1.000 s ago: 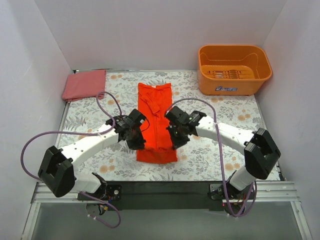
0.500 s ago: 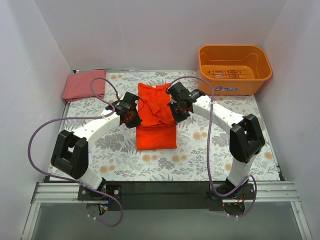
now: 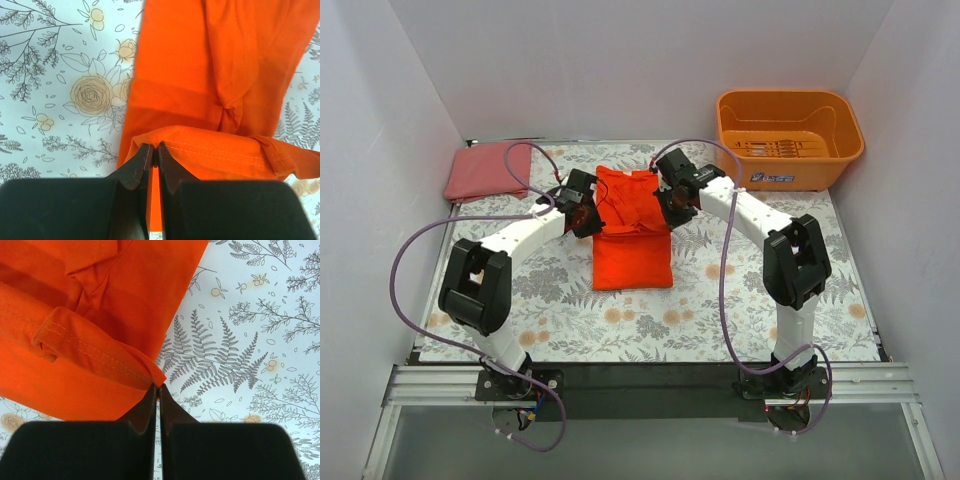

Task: Fold and stack the t-shirts
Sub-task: Fold the tshirt

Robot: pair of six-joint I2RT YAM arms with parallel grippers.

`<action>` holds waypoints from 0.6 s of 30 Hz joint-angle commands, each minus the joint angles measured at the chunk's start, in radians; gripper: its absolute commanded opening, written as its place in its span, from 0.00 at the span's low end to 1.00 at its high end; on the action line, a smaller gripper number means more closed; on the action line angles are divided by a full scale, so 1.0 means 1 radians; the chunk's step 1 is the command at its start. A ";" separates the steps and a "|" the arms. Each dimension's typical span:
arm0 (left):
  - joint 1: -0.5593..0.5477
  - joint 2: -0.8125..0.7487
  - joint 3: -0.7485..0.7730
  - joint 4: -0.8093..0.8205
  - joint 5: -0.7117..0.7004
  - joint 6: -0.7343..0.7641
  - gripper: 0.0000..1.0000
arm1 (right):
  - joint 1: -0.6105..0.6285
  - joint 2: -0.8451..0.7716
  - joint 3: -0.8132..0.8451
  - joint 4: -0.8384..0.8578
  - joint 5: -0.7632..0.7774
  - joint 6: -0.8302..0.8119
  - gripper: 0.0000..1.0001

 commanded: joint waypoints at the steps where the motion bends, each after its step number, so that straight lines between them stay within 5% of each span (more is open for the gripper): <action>1: 0.016 0.032 0.033 0.041 -0.039 0.023 0.00 | -0.014 0.035 0.049 0.020 0.020 -0.030 0.01; 18: 0.017 0.089 0.035 0.107 -0.096 0.031 0.00 | -0.034 0.064 -0.008 0.138 0.048 -0.038 0.01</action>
